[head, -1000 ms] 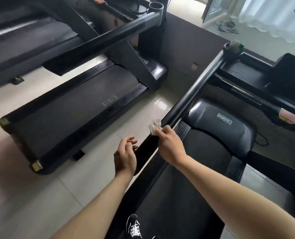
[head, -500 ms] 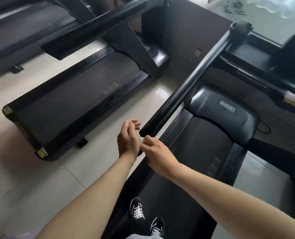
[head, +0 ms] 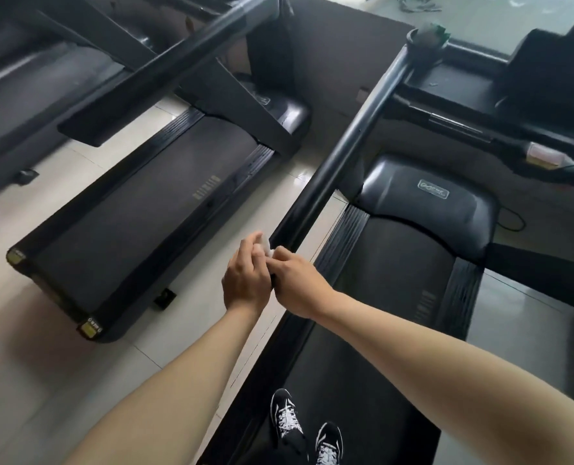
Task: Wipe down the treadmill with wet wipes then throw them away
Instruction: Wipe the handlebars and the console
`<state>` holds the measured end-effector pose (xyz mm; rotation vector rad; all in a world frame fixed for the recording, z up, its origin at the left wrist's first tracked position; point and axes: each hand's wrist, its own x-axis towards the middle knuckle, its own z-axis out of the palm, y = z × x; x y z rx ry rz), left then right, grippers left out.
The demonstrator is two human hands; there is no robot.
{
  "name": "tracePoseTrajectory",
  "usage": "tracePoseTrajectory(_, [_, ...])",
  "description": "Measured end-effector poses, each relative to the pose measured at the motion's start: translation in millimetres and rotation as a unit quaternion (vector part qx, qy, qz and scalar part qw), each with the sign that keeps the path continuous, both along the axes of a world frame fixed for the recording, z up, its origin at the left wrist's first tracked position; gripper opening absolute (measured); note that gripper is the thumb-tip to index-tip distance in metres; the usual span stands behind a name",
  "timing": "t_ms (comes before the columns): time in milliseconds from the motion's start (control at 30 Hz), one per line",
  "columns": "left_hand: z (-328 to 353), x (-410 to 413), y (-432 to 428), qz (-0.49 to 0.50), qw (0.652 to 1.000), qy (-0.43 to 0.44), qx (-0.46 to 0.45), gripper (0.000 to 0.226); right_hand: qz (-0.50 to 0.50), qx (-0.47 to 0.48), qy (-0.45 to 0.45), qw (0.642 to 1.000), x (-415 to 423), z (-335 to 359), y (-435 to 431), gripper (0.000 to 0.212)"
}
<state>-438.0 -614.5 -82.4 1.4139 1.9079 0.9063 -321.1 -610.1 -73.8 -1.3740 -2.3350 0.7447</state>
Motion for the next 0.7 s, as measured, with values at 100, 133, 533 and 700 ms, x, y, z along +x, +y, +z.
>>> tracePoseTrajectory(100, [1.4,1.3,-1.8,-0.003,1.0,0.009,0.01,0.055,0.031,-0.031,-0.004,0.999,6.2,1.5,-1.6,0.037])
tracePoseTrajectory(133, [1.3,1.8,-1.7,-0.008,1.0,0.017,0.008,0.054,0.035,-0.038,-0.003,0.999,8.8,2.7,0.5,0.039])
tracePoseTrajectory(533, [-8.7,2.9,1.9,-0.032,0.994,0.087,-0.06,0.045,-0.159,-0.064,0.09,0.981,-1.2,-5.4,4.6,0.026])
tracePoseTrajectory(700, [-6.4,0.6,2.1,-0.023,0.995,0.071,-0.061,0.043,-0.056,-0.027,0.018,0.998,4.7,-9.4,-10.9,0.035])
